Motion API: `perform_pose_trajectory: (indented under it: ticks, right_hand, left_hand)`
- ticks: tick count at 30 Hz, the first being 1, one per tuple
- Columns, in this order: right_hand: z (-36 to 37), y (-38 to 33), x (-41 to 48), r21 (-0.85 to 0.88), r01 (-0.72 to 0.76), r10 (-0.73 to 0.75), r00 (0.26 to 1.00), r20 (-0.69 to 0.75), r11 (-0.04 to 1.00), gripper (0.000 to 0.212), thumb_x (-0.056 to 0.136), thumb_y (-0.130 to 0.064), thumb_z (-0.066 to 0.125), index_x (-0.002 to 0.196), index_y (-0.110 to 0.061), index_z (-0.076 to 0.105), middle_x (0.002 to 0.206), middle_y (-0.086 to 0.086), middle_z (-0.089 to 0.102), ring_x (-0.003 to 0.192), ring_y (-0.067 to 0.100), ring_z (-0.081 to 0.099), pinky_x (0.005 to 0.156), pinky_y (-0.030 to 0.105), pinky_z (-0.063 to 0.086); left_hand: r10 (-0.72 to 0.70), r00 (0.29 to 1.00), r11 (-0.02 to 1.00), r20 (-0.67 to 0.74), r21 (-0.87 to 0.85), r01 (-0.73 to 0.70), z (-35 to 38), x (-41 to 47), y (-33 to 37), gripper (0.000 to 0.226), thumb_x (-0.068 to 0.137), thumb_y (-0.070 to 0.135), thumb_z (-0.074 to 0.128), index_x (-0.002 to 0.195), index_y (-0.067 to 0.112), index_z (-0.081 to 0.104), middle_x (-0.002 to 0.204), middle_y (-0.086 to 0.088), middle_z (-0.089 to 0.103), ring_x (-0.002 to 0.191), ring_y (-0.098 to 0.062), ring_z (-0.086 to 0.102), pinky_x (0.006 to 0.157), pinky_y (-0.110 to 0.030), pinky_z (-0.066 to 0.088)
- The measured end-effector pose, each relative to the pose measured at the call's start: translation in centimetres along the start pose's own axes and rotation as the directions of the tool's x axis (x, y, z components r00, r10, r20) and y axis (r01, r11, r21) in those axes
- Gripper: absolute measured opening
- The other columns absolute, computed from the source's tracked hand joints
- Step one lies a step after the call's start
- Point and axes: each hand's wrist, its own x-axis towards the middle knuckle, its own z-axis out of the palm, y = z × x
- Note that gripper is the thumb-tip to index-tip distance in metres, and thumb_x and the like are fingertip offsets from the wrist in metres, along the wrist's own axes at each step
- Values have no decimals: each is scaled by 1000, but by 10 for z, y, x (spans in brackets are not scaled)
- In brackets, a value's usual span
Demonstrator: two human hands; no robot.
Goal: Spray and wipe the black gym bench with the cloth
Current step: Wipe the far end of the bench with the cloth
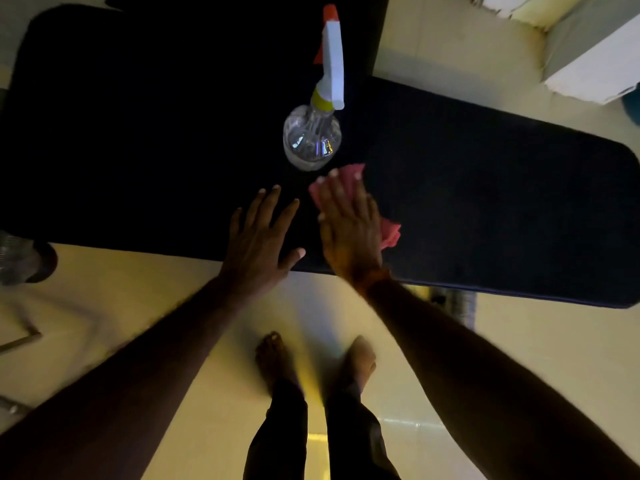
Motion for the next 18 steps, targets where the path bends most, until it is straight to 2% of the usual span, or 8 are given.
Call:
perform_pose_trajectory:
  ticks: [2,4,6,9,10,14,16,18]
  right_hand:
    - [5,4,-41,-48,237,-233,969,76,970,60,109,-35,33,166,-32,15,175,-4,7,162,32,-2,125,57,21]
    - [0,29,-57,-99,338,-329,939,97,936,60,108,-36,38,165,-37,17,175,-8,10,162,30,2,125,61,19]
    - [-6,46,-39,-138,210,-206,978,43,968,60,108,-38,39,164,-38,19,174,-8,14,162,32,8,123,67,18]
    - [-3,31,-12,-49,-138,137,990,-33,989,58,109,-39,30,165,-33,17,174,-6,13,162,31,6,124,64,19]
    - [2,20,-18,-18,-139,138,990,-39,990,58,110,-39,29,166,-32,16,175,-5,11,162,31,4,125,61,20]
    - [8,34,-63,-41,175,-172,983,63,984,59,110,-41,29,166,-34,12,175,-10,5,162,27,0,127,59,18]
    - [-5,57,-56,-105,83,-78,996,46,991,58,110,-41,30,165,-37,12,174,-13,7,162,26,5,126,61,17]
    - [-20,64,-37,-88,-162,167,985,49,983,59,110,-40,30,165,-38,11,175,-10,6,161,29,10,124,60,21]
  left_hand:
    - [-3,1000,1000,-7,-2,3,-1,-1,2,79,96,48,63,161,22,28,171,-12,13,158,-33,11,120,-58,17]
    - [-11,1000,1000,-5,16,11,-4,-1,5,78,97,47,62,162,22,26,171,-12,12,158,-33,9,121,-57,17]
    - [-19,1000,999,1,31,19,-4,0,8,81,95,47,63,162,23,24,172,-11,10,158,-32,8,121,-56,17]
    - [-21,1000,999,-1,36,21,-2,2,7,82,96,49,61,162,23,22,171,-13,9,158,-33,7,122,-57,17]
    - [-24,1000,999,-2,32,24,0,1,8,82,96,49,60,163,23,21,172,-13,8,158,-33,6,122,-57,17]
    - [-60,998,998,23,-4,60,0,-1,20,84,96,53,59,163,23,18,172,-14,5,158,-33,3,123,-57,15]
    - [-59,998,998,30,-20,60,-4,3,27,85,95,54,59,163,24,17,172,-12,6,158,-32,6,123,-56,17]
    - [-60,998,997,21,-55,61,-10,8,31,86,95,53,60,163,22,18,171,-12,9,158,-31,10,122,-53,19]
